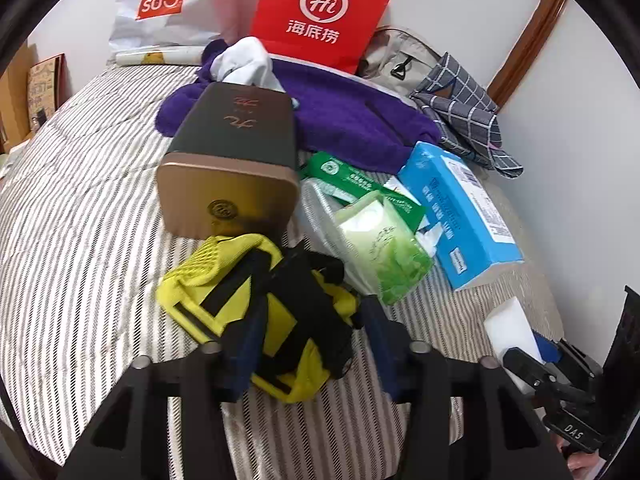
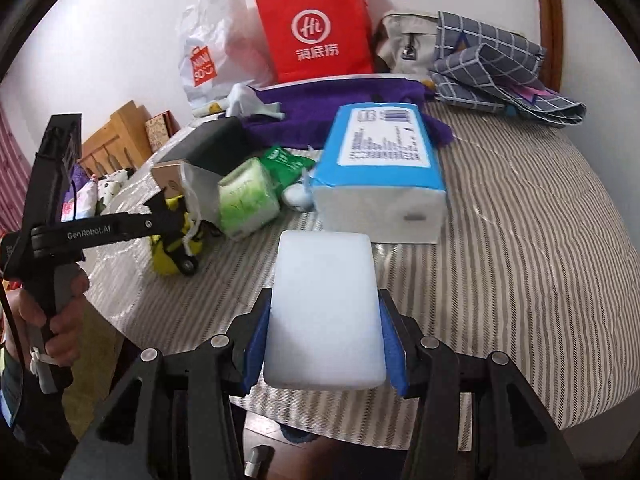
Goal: Organize soft objects
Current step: 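Grasp the white foam block with the right gripper while the left gripper reaches the yellow mesh bag, then carry the foam block toward the purple towel with the right gripper while the left gripper grips the yellow bag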
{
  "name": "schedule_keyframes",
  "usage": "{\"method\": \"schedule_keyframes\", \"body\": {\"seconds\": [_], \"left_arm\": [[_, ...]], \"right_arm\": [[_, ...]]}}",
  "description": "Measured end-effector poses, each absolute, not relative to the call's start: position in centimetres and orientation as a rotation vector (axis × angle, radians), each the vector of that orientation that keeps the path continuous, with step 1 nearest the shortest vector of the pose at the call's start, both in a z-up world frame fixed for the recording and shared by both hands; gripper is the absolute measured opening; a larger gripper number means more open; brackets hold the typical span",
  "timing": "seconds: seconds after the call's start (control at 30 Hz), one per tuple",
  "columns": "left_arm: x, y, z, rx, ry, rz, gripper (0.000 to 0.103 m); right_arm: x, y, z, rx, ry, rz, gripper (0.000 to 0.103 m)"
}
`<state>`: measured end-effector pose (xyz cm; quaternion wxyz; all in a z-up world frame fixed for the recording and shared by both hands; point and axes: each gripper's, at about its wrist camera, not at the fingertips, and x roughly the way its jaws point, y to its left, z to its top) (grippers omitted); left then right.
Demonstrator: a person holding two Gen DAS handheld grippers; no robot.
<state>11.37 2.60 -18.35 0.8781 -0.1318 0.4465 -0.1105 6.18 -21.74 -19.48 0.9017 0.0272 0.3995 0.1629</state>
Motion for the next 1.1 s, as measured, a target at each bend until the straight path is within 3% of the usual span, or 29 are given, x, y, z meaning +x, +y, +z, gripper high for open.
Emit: {"method": "schedule_keyframes", "body": {"seconds": [0.23,1.1], "left_arm": [[12.0,2.6,-18.3,-0.313,0.905,-0.265,0.008],[9.8,3.5,-14.5,-0.306,0.835,-0.265,0.004]], "right_arm": [[6.4,-23.0,-20.0,0.074,0.805,0.286,0.049],[6.8,-23.3,-20.3,0.06,0.838,0.234,0.049]]}}
